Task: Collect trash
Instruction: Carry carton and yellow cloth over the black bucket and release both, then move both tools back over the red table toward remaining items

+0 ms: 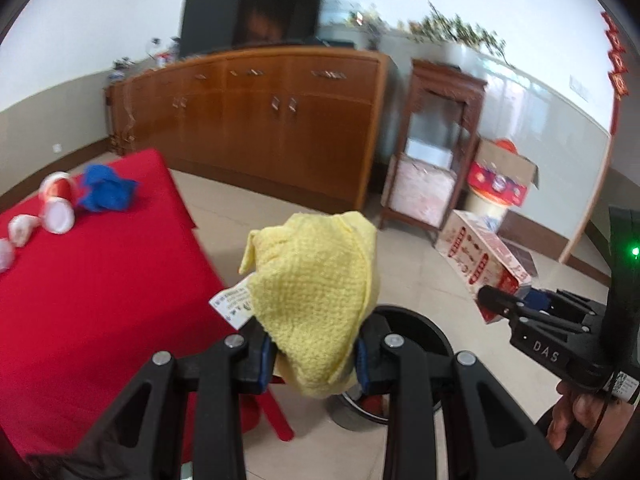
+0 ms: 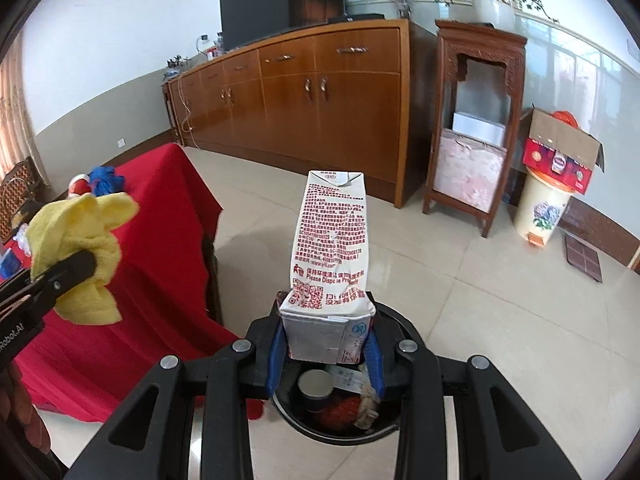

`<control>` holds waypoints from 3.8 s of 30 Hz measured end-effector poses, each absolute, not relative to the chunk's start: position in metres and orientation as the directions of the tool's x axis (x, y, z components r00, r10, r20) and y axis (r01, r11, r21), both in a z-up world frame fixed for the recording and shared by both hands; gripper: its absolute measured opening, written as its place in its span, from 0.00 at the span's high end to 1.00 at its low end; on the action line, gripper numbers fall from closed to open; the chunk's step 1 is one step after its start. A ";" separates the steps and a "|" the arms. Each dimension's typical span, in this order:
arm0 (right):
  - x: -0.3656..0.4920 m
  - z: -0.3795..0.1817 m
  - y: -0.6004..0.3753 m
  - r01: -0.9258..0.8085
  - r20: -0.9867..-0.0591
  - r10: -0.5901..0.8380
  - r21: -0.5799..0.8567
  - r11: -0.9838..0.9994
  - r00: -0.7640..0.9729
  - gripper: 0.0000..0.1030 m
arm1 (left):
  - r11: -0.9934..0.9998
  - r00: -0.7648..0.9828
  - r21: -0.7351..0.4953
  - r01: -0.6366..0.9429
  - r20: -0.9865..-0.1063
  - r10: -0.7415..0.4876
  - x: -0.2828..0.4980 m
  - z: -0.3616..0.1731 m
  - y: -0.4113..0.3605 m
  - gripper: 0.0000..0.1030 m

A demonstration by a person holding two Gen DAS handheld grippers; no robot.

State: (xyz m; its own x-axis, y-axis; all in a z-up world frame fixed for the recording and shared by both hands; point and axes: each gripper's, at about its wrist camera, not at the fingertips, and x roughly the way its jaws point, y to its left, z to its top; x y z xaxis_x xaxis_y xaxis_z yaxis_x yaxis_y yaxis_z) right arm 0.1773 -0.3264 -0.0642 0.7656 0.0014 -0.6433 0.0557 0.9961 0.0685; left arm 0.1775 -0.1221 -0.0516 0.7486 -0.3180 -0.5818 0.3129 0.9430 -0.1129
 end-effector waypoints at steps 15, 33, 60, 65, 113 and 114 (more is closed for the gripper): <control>0.190 -0.117 -0.375 0.052 -0.732 -0.010 0.035 0.998 0.682 0.65 | 0.909 0.636 -0.110 0.401 -0.681 -0.363 0.188 -0.101 -0.184 0.68; 0.222 -0.205 -0.371 -0.228 -0.868 0.079 -0.041 0.973 0.491 0.64 | 0.883 0.463 -0.205 0.422 -0.789 -0.404 0.214 -0.170 -0.213 0.49; 0.202 -0.136 -0.378 0.055 -0.751 -0.073 -0.049 0.997 0.656 0.00 | 0.978 0.721 -0.119 0.169 -0.662 -0.205 0.167 -0.104 -0.103 0.09; 0.201 -0.116 -0.351 0.021 -0.730 -0.017 -0.004 1.000 0.683 0.00 | 0.988 0.772 -0.120 0.100 -0.617 -0.153 0.161 -0.086 -0.078 0.09; 0.351 -0.017 -0.002 -0.506 -0.629 0.351 -0.078 0.859 0.694 0.00 | 0.893 0.740 -0.005 -0.449 -0.562 0.369 0.214 -0.050 0.221 0.09; 0.361 -0.020 0.001 -0.507 -0.639 0.350 -0.073 0.859 0.685 0.00 | 0.893 0.736 -0.002 -0.450 -0.567 0.370 0.220 -0.051 0.224 0.09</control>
